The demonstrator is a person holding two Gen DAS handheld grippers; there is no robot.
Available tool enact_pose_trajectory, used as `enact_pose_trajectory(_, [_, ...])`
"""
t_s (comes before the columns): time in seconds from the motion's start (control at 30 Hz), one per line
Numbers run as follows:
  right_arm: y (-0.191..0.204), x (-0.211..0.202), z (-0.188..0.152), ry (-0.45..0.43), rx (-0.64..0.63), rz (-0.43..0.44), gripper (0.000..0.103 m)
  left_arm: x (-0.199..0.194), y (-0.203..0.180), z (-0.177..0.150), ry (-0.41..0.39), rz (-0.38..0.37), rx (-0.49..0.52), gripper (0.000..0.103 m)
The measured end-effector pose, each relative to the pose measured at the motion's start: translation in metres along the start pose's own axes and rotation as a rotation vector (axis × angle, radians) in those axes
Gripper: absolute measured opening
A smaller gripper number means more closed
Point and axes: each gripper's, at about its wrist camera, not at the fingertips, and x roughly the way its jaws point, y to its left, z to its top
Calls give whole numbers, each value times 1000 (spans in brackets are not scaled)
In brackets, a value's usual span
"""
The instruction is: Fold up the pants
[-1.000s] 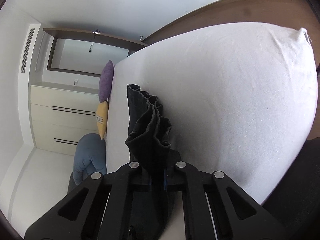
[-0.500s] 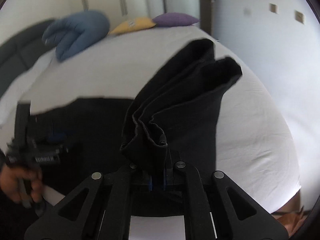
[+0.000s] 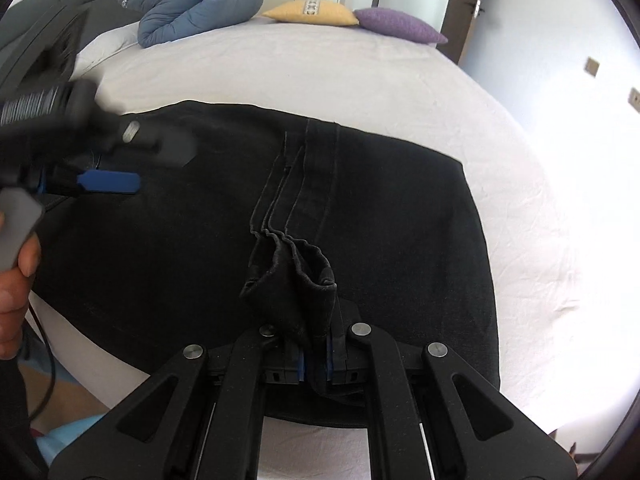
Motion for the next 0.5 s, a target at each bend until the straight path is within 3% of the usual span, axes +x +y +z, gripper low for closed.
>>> enact_pose_trajectory(0.13, [3, -11, 0, -47, -37, -62, 5, 15, -4, 14, 53, -73, -80, 102])
enact_pose_trajectory(0.23, [14, -23, -3, -78, -78, -105, 5, 25, -8, 24, 85, -83, -110, 102])
enact_pose_trajectory(0.43, [37, -44, -6, -112, -141, -131, 5, 33, -26, 38, 133, -84, -51, 100])
enact_pose_trajectory(0.5, [42, -50, -8, -114, -154, -128, 5, 37, -32, 37, 170, -88, -17, 70])
